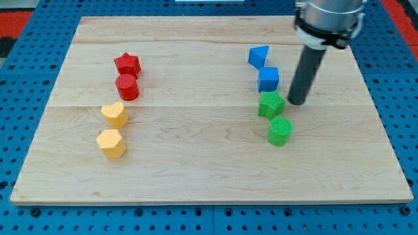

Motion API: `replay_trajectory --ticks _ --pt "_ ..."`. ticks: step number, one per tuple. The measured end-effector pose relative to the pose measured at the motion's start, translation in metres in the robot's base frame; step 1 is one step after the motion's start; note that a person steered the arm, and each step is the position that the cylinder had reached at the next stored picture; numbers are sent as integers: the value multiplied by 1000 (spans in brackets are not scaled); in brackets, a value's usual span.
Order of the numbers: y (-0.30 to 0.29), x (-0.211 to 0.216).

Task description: Push blue cube along with blue triangle slightly up

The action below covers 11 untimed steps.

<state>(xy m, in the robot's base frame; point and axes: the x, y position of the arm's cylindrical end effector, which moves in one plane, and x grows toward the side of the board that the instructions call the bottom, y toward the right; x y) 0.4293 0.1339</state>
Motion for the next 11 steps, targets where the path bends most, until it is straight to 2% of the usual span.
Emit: replay_trajectory --ticks 6,11 --pt "-34 -40" --pt "-33 -135"
